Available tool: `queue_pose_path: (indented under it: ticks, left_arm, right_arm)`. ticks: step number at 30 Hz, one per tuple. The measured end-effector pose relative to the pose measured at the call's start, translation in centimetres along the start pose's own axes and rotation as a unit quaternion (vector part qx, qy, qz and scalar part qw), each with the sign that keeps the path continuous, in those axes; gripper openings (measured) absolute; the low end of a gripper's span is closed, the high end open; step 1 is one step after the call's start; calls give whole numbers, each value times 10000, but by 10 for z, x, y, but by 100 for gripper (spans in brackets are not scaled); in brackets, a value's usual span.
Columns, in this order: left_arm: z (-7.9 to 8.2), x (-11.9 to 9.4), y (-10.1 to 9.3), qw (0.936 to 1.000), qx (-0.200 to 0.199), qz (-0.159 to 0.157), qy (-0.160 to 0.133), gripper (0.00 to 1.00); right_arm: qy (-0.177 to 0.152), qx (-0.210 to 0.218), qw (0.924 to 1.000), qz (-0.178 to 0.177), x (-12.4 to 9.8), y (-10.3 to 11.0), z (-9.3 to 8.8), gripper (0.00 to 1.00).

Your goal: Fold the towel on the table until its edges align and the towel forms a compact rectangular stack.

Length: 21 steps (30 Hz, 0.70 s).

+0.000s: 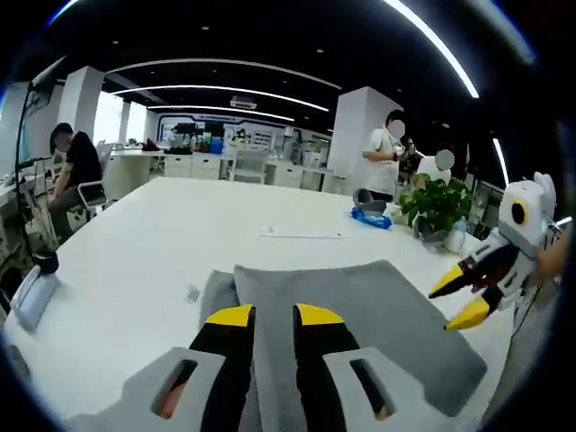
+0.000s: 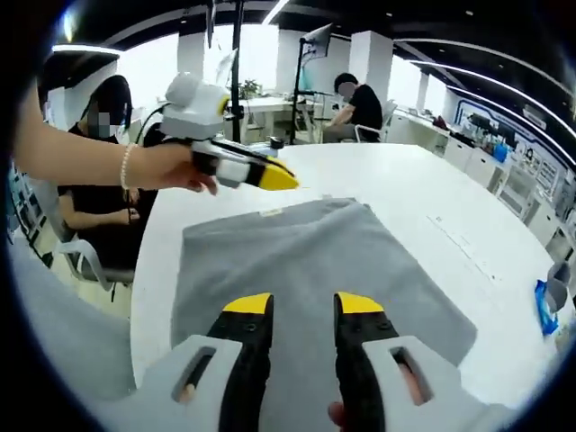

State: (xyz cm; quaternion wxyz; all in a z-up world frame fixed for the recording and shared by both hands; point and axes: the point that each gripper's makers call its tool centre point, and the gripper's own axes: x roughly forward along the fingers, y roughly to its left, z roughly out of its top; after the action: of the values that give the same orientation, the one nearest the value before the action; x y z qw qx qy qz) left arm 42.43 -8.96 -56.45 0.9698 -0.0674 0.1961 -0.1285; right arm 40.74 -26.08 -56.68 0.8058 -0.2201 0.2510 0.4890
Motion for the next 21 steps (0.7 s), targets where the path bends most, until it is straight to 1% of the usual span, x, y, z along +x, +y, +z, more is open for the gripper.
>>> queue_pose_path:
  ticks: [1, 2, 3, 4, 5, 7, 8, 9, 11, 12, 13, 15, 16, 18, 20, 21]
  left_arm:
    - [-8, -6, 0, 9999, -78, 75, 106, 19]
    - [-13, -11, -1, 9999, -47, 99, 133, 19]
    - [-21, -18, 1, 9995, -20, 232, 210, 19]
    - [-27, -24, 4, 9991, -34, 368, 223, 20]
    - [-33, -29, 4, 9988, -94, 424, 235, 20]
    - [-53, -41, 3, 9978, -257, 472, 396, 21]
    - [-61, -46, 3, 9968, -355, 527, 483, 22]
    - [-71, -52, 3, 9958, -474, 601, 510, 23]
    - [-86, -62, 3, 9924, -764, 752, 604, 26]
    - [-90, -65, 5, 9917, -787, 805, 620, 26]
    - [-93, -68, 5, 9913, -802, 846, 612, 26]
    - [-101, -73, 7, 9888, -946, 945, 656, 26]
    - [-107, -73, 7, 9870, -1044, 976, 730, 25]
    - [-117, -74, 8, 9839, -1135, 1040, 913, 21]
    - [-120, -75, 11, 9830, -1090, 1151, 929, 19]
    - [-119, -76, 11, 9833, -1065, 1167, 899, 17]
  right_arm:
    - [64, 83, 9999, -62, -3, -11, -4, 27]
    - [126, 137, 9998, -98, -4, -18, -7, 28]
    - [178, 149, 9996, -149, -5, -26, -11, 28]
    - [283, 117, 9992, -265, -6, -38, -17, 28]
    - [358, 97, 9987, -356, -6, -45, -21, 28]
    - [372, 240, 9981, -438, -6, -58, -25, 27]
    - [384, 376, 9974, -483, -5, -66, -28, 27]
    - [402, 423, 9969, -532, -4, -71, -30, 27]
    - [527, 499, 9945, -760, -1, -87, -38, 27]
    - [690, 462, 9926, -889, 1, -97, -44, 27]
    - [763, 407, 9915, -970, 3, -105, -47, 27]
    - [804, 317, 9907, -1048, 11, -117, -53, 25]
    - [855, 303, 9902, -1062, 13, -120, -56, 25]
    - [933, 373, 9884, -1137, 17, -128, -63, 24]
    - [1091, 500, 9856, -1193, 19, -134, -74, 21]
    - [1162, 563, 9841, -1217, 21, -136, -80, 19]
